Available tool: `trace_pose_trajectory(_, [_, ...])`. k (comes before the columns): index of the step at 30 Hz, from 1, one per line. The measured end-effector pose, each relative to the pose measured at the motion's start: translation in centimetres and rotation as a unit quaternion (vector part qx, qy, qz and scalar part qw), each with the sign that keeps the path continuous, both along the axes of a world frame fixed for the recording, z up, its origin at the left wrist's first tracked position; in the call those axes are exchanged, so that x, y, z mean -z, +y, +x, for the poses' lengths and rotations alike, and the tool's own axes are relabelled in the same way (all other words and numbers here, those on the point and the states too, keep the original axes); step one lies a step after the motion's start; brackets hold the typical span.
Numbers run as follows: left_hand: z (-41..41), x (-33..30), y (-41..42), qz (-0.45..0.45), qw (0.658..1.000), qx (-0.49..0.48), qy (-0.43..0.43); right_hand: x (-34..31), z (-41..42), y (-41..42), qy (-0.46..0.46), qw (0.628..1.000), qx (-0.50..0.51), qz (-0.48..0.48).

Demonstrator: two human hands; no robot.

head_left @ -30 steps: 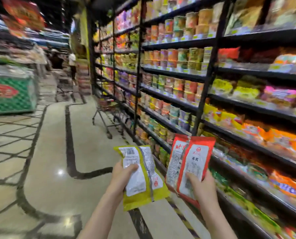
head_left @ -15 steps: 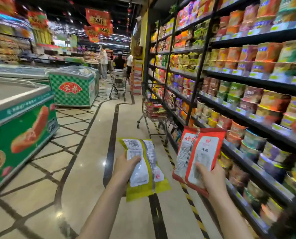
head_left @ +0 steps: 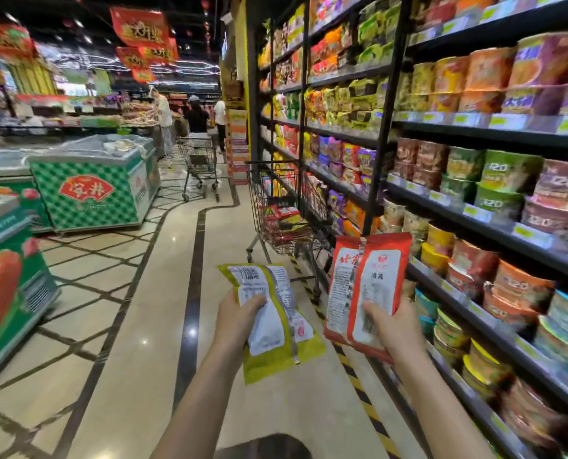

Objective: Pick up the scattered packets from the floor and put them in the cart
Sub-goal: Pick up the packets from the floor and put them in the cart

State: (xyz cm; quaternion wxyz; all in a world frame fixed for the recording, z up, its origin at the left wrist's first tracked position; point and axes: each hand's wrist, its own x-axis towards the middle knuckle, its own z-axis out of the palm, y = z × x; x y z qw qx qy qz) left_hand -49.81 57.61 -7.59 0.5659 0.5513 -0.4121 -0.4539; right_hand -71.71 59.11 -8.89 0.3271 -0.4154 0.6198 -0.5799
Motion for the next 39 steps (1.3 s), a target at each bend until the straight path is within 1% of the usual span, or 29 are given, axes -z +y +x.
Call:
trace_pose_trajectory(6, [-4.2, -1.0, -18.4, -0.002, 1.0, -0.013, 0.019, -1.0, -4.0, -18.7, -0.008, 1.0, -0.013, -0.004])
trace_pose_trajectory(9, [-5.8, -1.8, -26.5, 0.002, 0.999, -0.02, 0.034, -1.7, -5.6, -26.9, 0.007, 1.0, -0.025, -0.001])
trace_pose_trajectory(13, [-6.9, -1.7, -36.1, 0.012, 0.999, -0.037, 0.027, -1.1, -7.1, -37.4, 0.029, 0.999, -0.04, 0.021])
trace_pose_trajectory(21, [-7.5, 2.1, -58.0, 0.021, 0.998, -0.05, -0.028, 2.1, -9.1, -58.3, 0.068, 0.996, -0.042, 0.05])
trace_pose_trajectory(25, [-8.9, 3.7, -69.8, 0.059, 0.996, -0.032, -0.062, 3.0, -10.5, -68.6, 0.063, 0.995, -0.025, 0.079])
trace_pose_trajectory(29, [-10.7, 5.6, -80.1, 0.094, 0.994, -0.02, -0.054, 4.0, -12.7, -78.3, 0.076, 0.99, -0.015, 0.119])
trace_pose_trajectory(35, [-13.0, 9.9, -94.7, 0.134, 0.988, -0.027, -0.073, 7.4, -14.6, -93.6, 0.11, 0.978, -0.062, 0.169])
trace_pose_trajectory(37, [-13.6, 11.4, -99.4, 0.144, 0.984, -0.034, -0.096, 9.0, -15.2, -99.2, 0.13, 0.971, -0.079, 0.184])
trace_pose_trajectory(39, [-14.1, 13.0, -103.5, 0.162, 0.979, -0.043, -0.116, 10.5, -15.6, -104.3, 0.127, 0.965, -0.104, 0.202])
